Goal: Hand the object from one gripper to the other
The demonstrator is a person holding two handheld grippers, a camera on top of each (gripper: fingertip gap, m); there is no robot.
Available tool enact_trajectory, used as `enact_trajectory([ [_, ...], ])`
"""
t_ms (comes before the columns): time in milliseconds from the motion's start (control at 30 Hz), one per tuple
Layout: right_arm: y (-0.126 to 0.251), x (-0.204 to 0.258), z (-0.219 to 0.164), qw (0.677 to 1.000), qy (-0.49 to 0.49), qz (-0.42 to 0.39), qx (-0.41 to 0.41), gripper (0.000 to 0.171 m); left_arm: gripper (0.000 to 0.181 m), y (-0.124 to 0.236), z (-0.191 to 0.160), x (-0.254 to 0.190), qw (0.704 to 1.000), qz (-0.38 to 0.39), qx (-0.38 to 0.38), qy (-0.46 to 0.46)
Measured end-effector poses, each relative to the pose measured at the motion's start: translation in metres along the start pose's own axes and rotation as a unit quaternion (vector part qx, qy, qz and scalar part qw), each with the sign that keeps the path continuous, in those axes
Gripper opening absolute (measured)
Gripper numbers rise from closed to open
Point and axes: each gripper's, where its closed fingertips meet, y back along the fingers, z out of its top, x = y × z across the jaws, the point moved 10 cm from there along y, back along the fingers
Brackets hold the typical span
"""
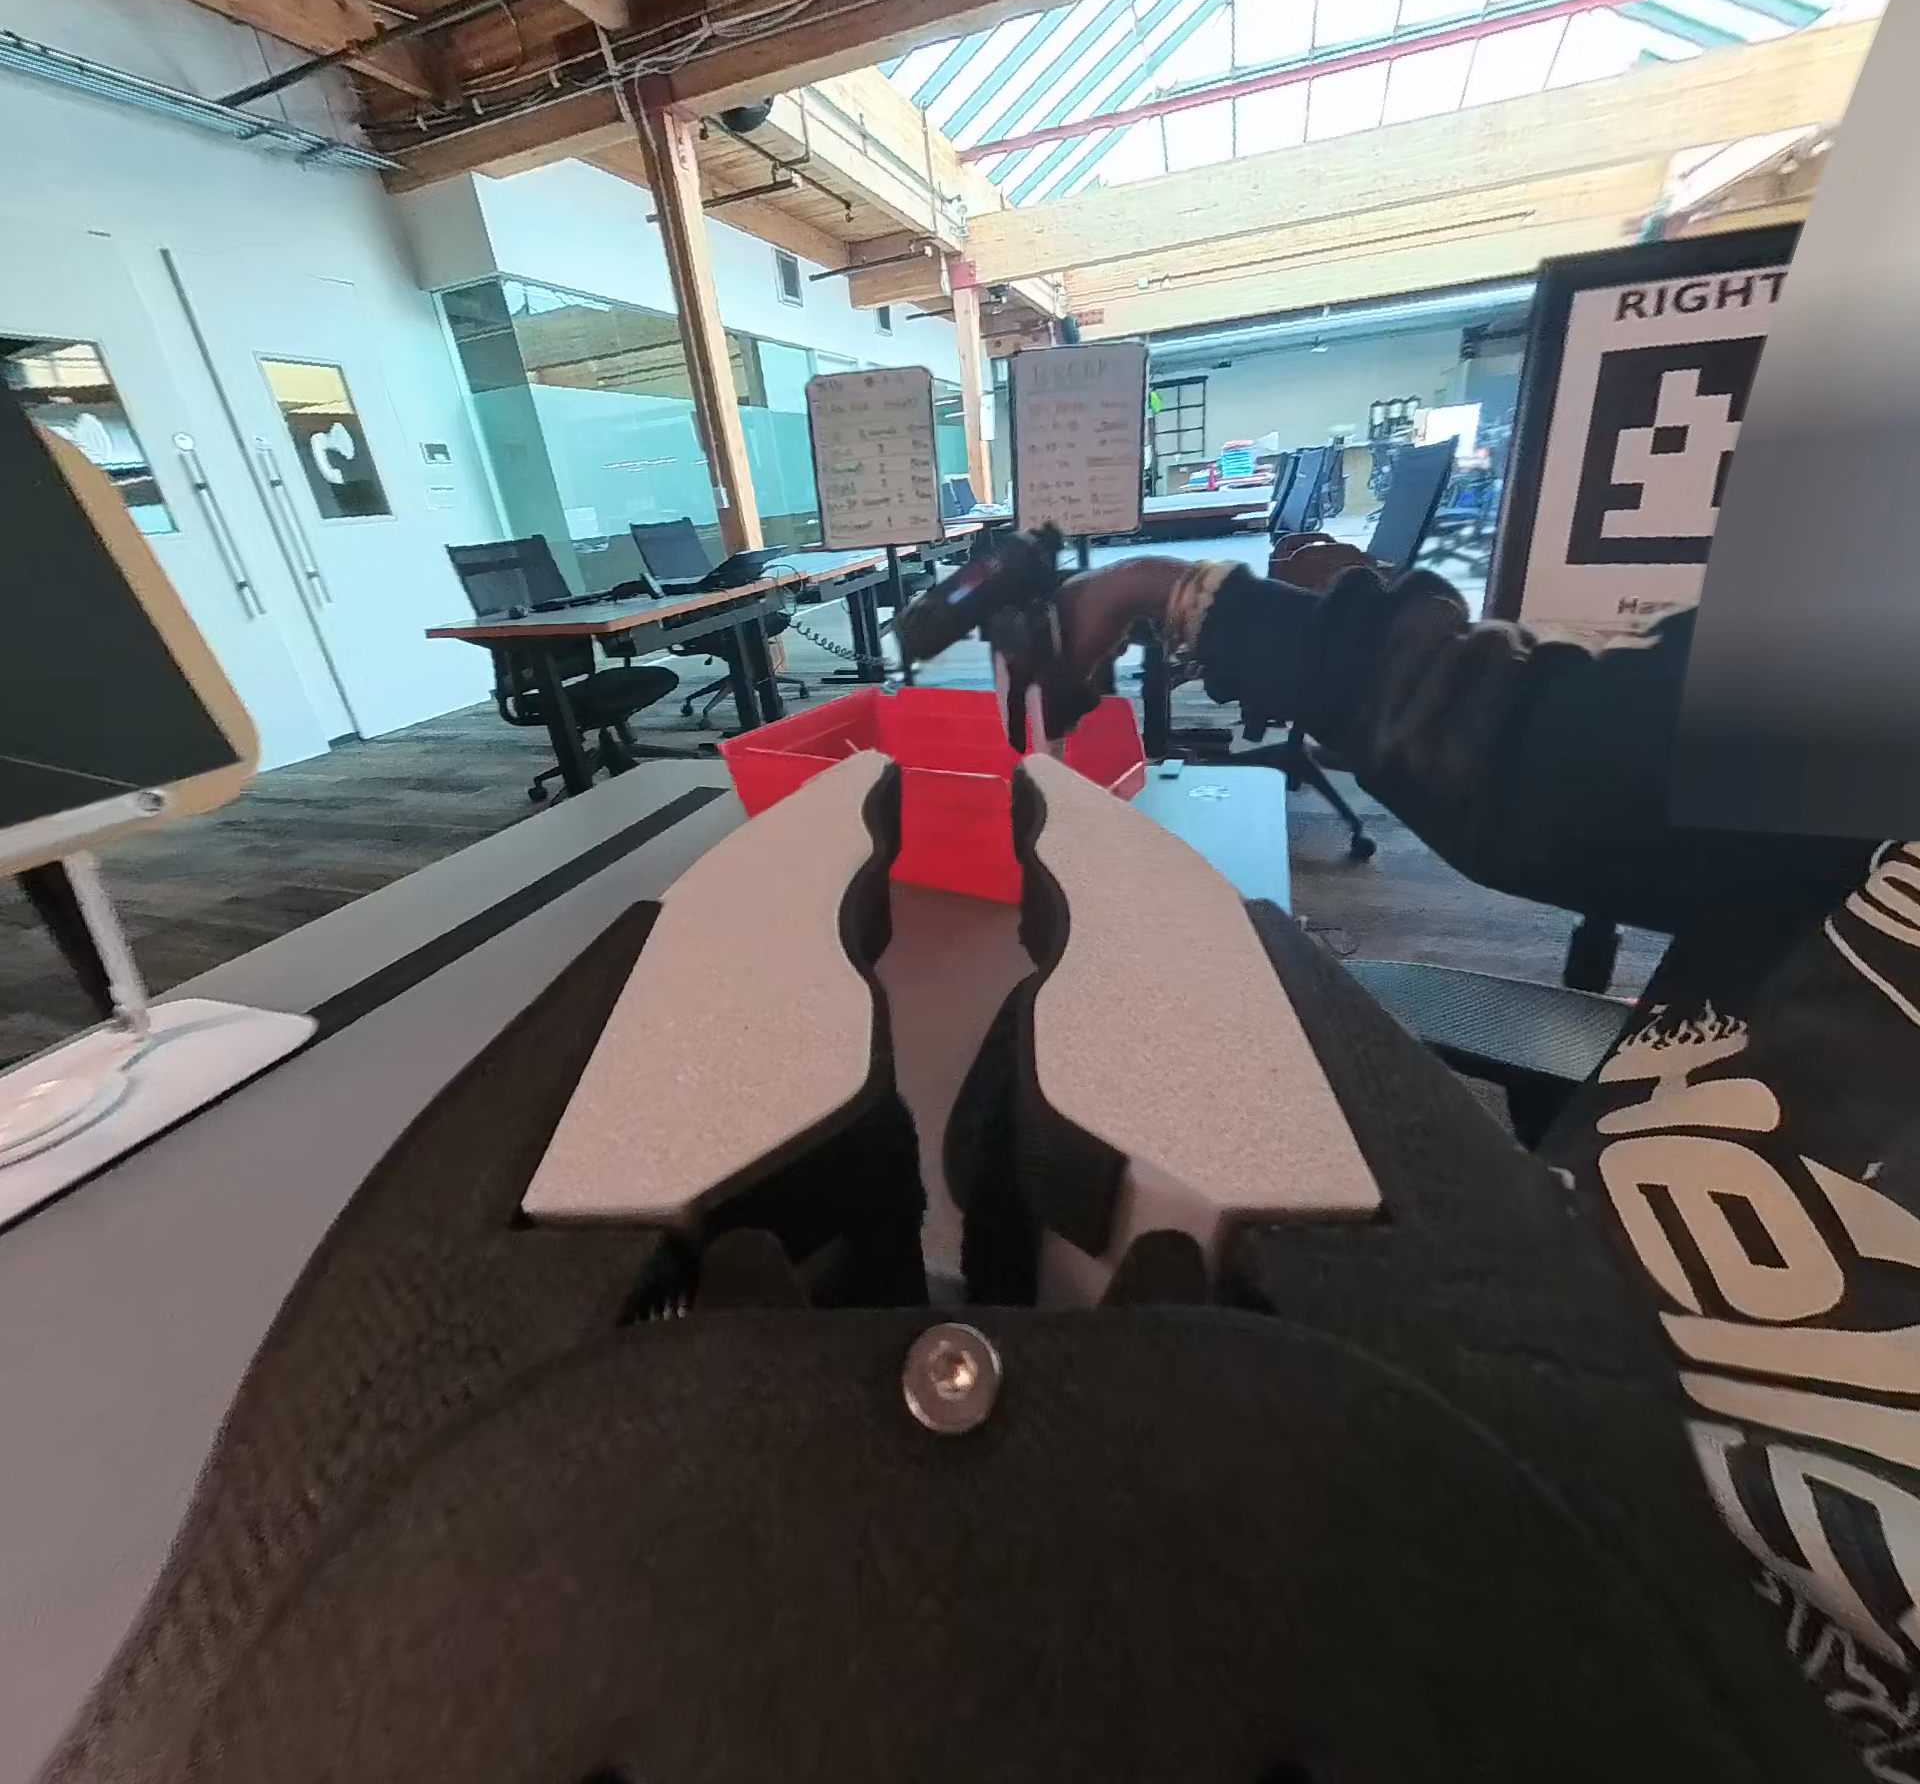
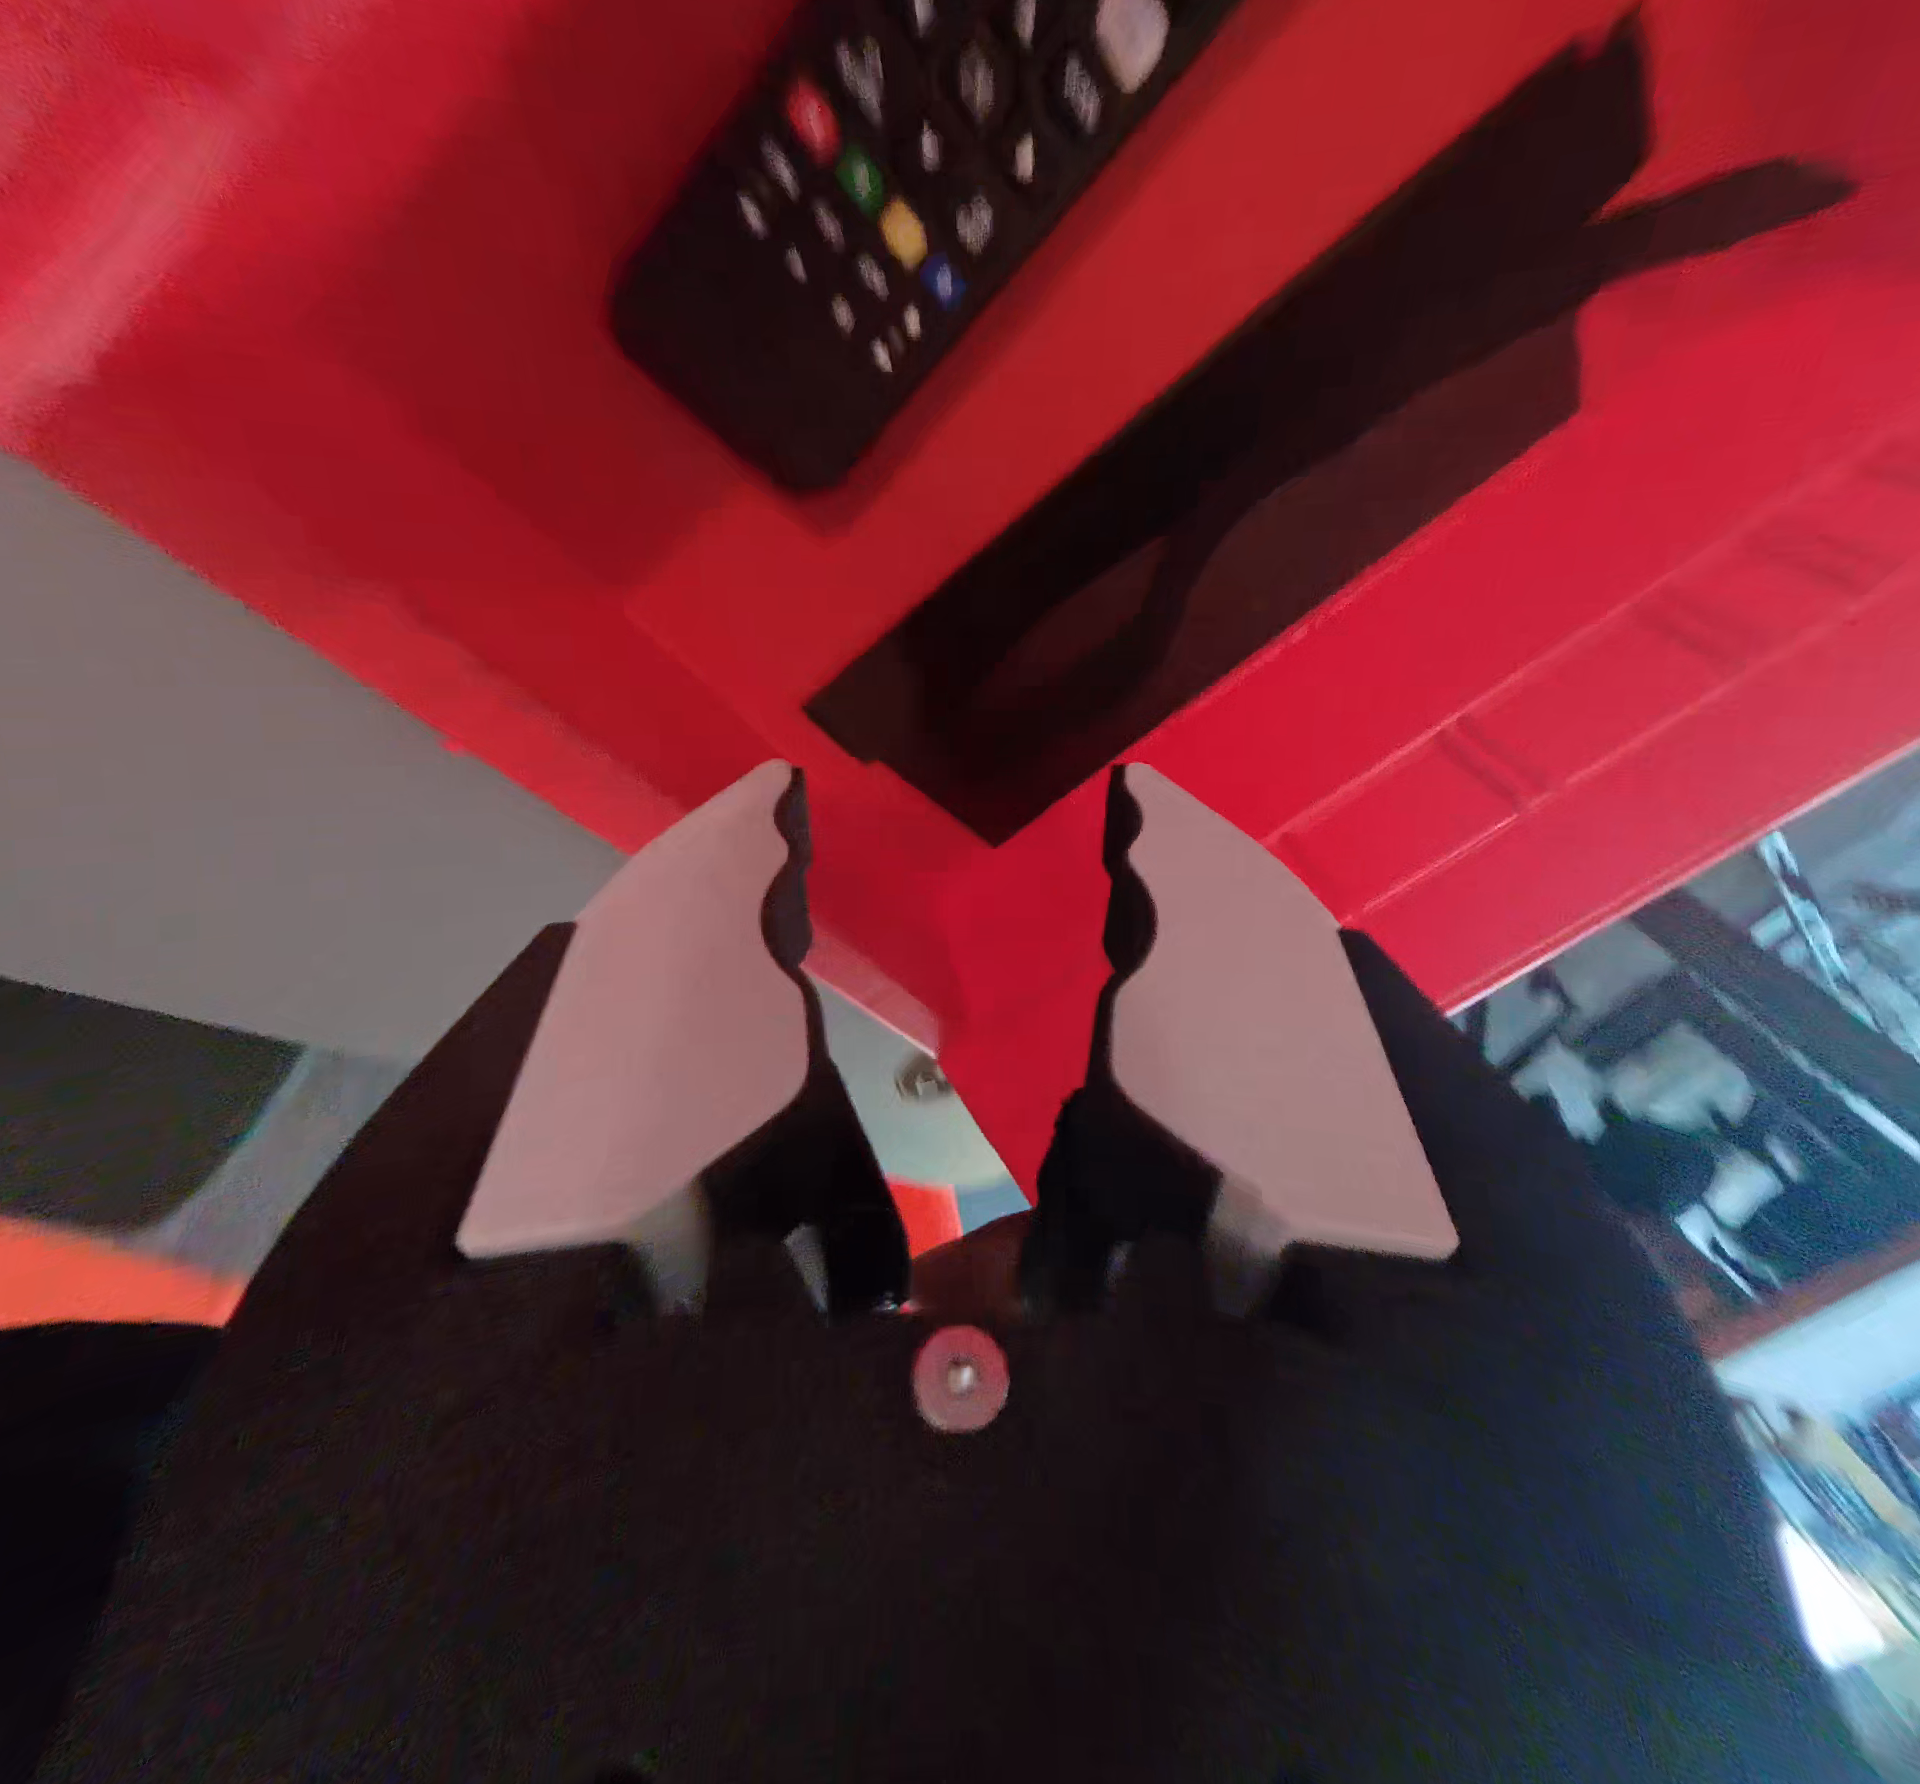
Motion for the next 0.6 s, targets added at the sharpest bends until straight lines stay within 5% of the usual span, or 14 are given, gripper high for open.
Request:
enact_trajectory([
  [33,0.009,0.004,-0.001,0.998,-0.010,0.003,-0.054,0.058,0.020,0.005,0.004,0.001,1.000,0.012,0.003,-0.004],
  [133,0.042,0.025,-0.008,0.959,-0.064,0.034,-0.273,0.064,0.023,0.032,0.023,0.006,0.997,0.075,0.013,-0.010],
  [267,0.074,0.073,-0.031,0.813,-0.108,0.124,-0.559,0.061,0.027,0.083,0.045,0.012,0.982,0.185,0.029,-0.010],
  [400,0.076,0.103,-0.053,0.729,-0.152,0.161,-0.647,0.065,0.033,0.136,0.049,0.024,0.940,0.332,0.077,-0.020],
  [600,0.085,0.125,-0.074,0.673,-0.152,0.174,-0.703,0.061,0.054,0.190,0.027,0.051,0.854,0.475,0.210,0.040],
])
